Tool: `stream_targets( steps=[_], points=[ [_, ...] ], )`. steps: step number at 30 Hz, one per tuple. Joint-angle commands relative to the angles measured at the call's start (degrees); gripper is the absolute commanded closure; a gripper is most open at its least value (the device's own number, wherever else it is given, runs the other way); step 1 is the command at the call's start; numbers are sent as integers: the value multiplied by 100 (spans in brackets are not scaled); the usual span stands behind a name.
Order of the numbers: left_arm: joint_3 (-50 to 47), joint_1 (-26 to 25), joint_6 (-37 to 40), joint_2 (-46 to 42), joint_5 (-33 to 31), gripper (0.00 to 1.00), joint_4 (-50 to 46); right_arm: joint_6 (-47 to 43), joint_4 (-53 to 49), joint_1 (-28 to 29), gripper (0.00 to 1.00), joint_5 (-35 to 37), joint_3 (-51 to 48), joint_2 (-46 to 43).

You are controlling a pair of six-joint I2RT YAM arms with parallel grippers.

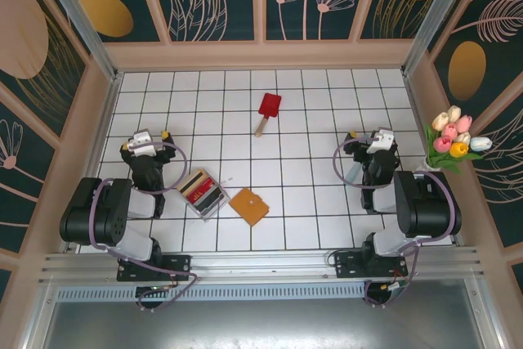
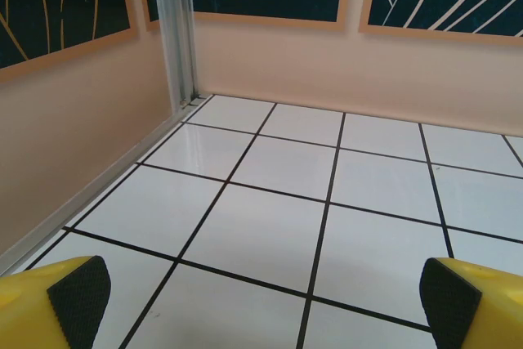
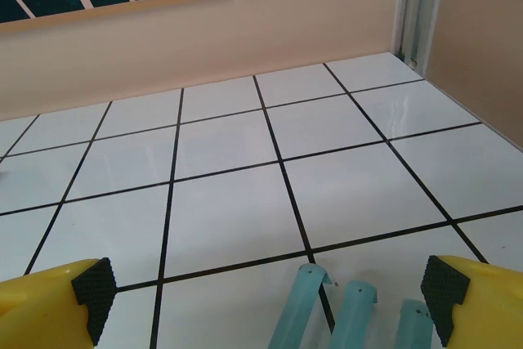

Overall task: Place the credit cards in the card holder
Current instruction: Move the storage box to the center of the table.

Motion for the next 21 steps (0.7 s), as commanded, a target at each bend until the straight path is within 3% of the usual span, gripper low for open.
stream_targets(
  steps=[1, 21],
  points=[
    [108, 34, -107, -46, 87, 1, 26, -56, 54, -47, 1, -122, 103, 21],
    [108, 35, -109, -57, 86, 1, 26, -59, 6, -61, 1, -202, 119, 17]
  ],
)
